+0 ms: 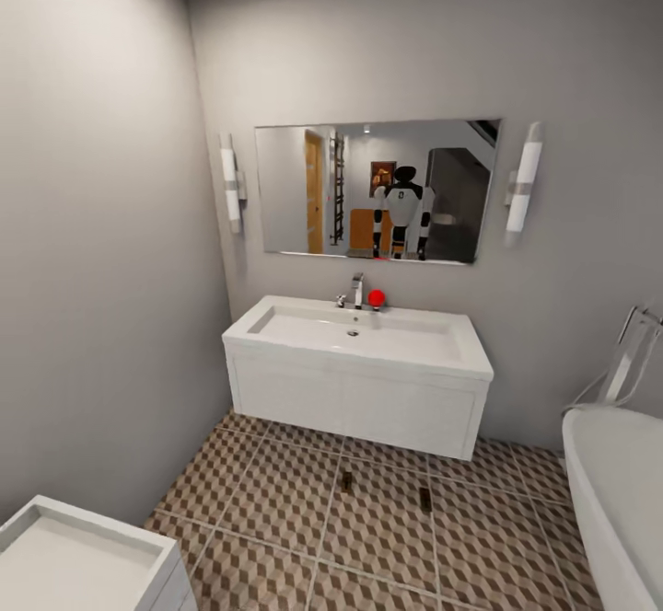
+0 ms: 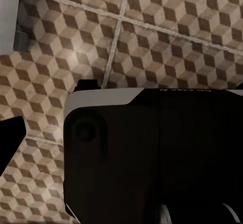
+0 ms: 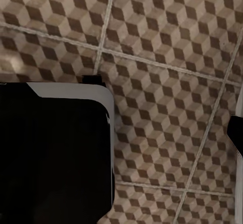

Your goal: Take the four mousetraps from the cabinet in the bathroom and place them on the bathroom floor. Make sure all four end up on the same floor surface, and ensure that at least two of them are either under or directly next to the same bathroom sink.

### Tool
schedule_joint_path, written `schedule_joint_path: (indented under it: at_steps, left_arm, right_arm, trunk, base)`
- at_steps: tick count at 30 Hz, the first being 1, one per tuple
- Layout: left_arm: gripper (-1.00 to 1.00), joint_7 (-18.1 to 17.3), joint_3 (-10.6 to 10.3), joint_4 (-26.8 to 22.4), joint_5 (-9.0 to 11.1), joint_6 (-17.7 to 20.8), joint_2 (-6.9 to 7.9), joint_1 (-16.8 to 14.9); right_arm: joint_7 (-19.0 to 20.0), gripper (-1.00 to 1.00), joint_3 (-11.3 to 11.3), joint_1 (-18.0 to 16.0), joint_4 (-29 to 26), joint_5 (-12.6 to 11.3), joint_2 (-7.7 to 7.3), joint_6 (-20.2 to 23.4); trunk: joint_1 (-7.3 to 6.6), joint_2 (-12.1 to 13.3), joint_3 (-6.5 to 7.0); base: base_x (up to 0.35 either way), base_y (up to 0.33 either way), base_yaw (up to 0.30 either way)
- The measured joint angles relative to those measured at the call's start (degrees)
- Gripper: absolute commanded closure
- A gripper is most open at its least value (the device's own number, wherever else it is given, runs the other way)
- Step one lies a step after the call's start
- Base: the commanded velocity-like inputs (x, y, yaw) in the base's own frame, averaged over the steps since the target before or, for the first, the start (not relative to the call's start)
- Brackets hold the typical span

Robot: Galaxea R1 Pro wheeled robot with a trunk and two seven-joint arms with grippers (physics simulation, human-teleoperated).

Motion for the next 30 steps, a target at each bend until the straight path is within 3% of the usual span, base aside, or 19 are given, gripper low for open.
schedule_joint_path:
  at_steps: [30]
  left_arm:
    - [-1.00, -0.2, -0.1, 0.9, 0.5, 0.2, 0.10, 0.0]
  right_arm:
    - [-0.1, -1.00, 0.0, 0.0, 0.0, -0.1, -0.01, 0.0]
  trunk:
    - [0.00, 0.0, 0.00]
  base:
    - [0.000, 0.000, 0.290]
